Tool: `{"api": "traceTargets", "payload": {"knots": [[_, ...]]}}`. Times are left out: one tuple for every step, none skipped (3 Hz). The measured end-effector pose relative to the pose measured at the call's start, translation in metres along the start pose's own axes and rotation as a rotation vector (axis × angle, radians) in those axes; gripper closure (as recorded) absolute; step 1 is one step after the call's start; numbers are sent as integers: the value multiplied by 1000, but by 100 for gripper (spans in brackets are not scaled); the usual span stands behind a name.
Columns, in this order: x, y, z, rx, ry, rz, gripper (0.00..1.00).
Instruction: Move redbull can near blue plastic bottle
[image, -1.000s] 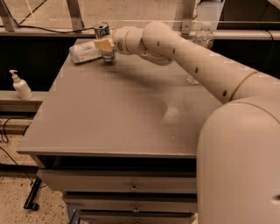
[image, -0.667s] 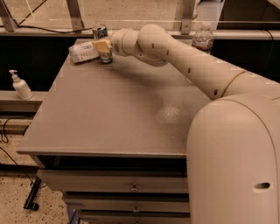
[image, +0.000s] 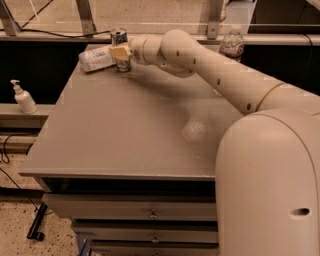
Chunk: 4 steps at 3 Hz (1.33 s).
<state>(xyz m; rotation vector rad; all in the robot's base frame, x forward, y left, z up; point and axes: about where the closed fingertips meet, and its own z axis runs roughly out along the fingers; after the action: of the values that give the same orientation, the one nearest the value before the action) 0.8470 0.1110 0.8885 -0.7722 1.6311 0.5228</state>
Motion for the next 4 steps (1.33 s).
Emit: {"api": "traceTargets", "payload": {"knots": [[6,0,-3,-2,11,3,35],[9,3,-5,-14,22,0,13],[7,13,-9,-58,18,-7,0],[10,28,-31,-113,1,-15,0]]}}
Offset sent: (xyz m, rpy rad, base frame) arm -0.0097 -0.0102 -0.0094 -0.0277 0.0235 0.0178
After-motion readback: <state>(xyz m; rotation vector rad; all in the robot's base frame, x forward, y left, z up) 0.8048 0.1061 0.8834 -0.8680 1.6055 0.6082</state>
